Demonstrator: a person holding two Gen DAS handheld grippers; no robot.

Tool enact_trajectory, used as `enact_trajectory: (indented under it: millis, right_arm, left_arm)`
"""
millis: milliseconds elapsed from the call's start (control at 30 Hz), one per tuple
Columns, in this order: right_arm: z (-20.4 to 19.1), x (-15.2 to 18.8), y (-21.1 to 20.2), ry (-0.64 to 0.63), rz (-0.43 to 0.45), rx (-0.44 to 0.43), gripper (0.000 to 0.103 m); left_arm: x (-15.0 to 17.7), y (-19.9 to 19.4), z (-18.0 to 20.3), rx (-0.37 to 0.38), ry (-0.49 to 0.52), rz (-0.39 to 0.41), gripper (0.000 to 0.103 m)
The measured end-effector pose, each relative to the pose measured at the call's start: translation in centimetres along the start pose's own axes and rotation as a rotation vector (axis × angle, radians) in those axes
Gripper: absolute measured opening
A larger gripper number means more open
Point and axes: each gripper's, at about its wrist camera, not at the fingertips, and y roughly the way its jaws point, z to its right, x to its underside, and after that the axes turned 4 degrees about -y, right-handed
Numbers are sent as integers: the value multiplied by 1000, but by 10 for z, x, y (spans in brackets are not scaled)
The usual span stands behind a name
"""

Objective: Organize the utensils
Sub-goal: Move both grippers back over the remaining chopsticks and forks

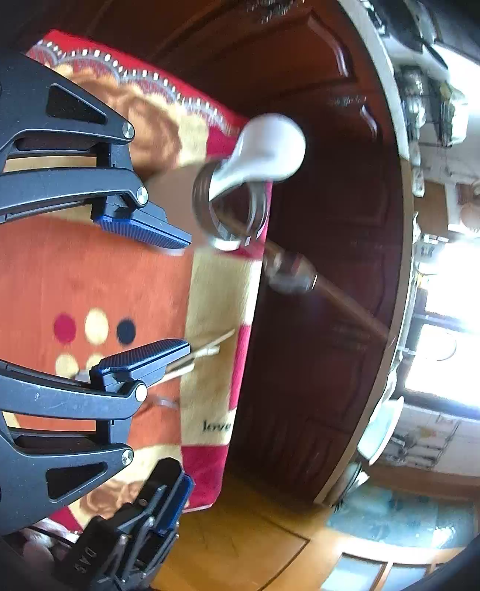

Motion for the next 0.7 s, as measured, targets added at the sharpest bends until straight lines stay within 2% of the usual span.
enact_trajectory:
  millis: [133,333,533,700]
  right_arm:
    - [16,9,-15,32,-20,52,40]
    - [35,19,-56,83,5,121,42]
    - [58,25,-85,128,15,188,43]
    - [63,27,-94,163,36,180,43]
  left_arm:
    - [4,12,18,92,-1,-61,60]
    - [13,32,51,152,65,-159,60]
    - [15,30,75,196,90,-156,61]
    - [18,24,80,201,115,-145,61]
